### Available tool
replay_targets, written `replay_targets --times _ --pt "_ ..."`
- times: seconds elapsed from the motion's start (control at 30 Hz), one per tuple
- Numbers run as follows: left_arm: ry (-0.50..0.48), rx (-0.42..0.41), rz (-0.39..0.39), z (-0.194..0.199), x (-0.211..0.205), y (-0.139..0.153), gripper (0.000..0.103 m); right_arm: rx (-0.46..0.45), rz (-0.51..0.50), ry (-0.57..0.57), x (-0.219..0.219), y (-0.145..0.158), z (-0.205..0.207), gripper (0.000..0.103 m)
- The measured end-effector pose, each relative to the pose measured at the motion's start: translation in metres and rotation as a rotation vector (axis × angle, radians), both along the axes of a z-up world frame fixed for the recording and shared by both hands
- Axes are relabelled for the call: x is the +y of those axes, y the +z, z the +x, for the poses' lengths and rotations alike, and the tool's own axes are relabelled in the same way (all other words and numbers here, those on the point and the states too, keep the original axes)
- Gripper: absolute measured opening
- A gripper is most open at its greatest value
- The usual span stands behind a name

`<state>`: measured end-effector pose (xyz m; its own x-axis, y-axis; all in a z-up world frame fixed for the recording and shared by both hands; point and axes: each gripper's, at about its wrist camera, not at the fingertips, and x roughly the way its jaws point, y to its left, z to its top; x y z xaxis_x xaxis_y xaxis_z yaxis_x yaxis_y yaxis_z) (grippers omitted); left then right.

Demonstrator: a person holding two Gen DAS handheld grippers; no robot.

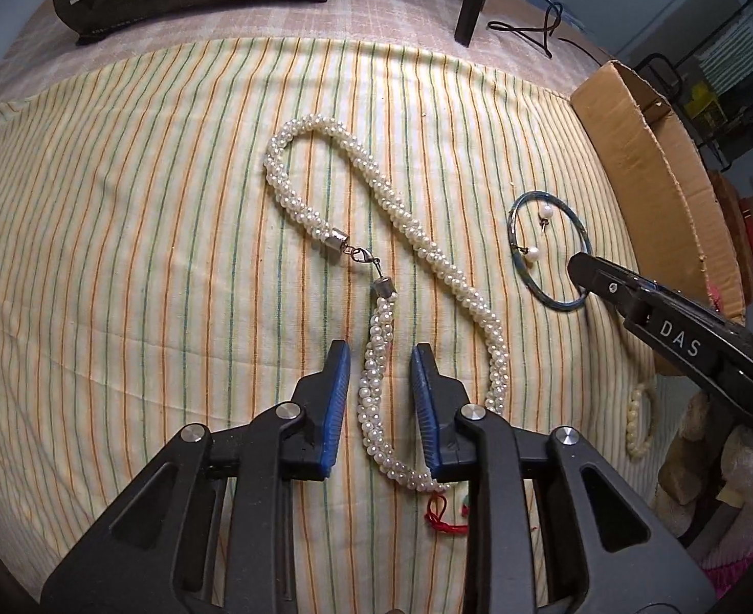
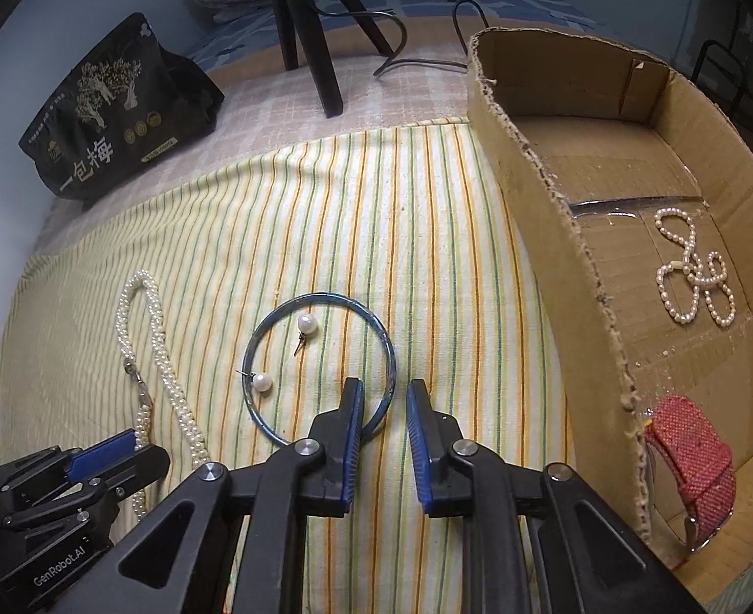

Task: Organize jewelry
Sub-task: 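Grasp the long pearl necklace with the left tool while the right tool grasps the black bangle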

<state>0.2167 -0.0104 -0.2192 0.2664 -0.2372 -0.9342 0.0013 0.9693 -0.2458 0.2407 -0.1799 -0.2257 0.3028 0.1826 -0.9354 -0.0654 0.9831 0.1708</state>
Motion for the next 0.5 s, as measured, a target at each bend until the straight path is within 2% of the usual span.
replay_targets --times 0.07,0.13,0.27,0.5 --pt "-0.003 -0.012 0.023 -0.001 -0.002 0.0 0.019 -0.004 0.0 0.002 0.0 0.0 0.0 0.013" --pt "0.001 -0.017 0.033 -0.002 -0.003 0.0 0.008 -0.008 0.01 -0.001 -0.001 0.0 0.0 0.008" --pt "0.023 -0.013 0.008 -0.003 0.002 0.001 0.006 -0.016 0.034 -0.005 -0.002 0.0 0.0 0.002" --pt "0.04 -0.057 -0.036 -0.009 0.013 0.024 0.006 -0.046 0.102 0.004 0.0 0.016 -0.003 0.001"
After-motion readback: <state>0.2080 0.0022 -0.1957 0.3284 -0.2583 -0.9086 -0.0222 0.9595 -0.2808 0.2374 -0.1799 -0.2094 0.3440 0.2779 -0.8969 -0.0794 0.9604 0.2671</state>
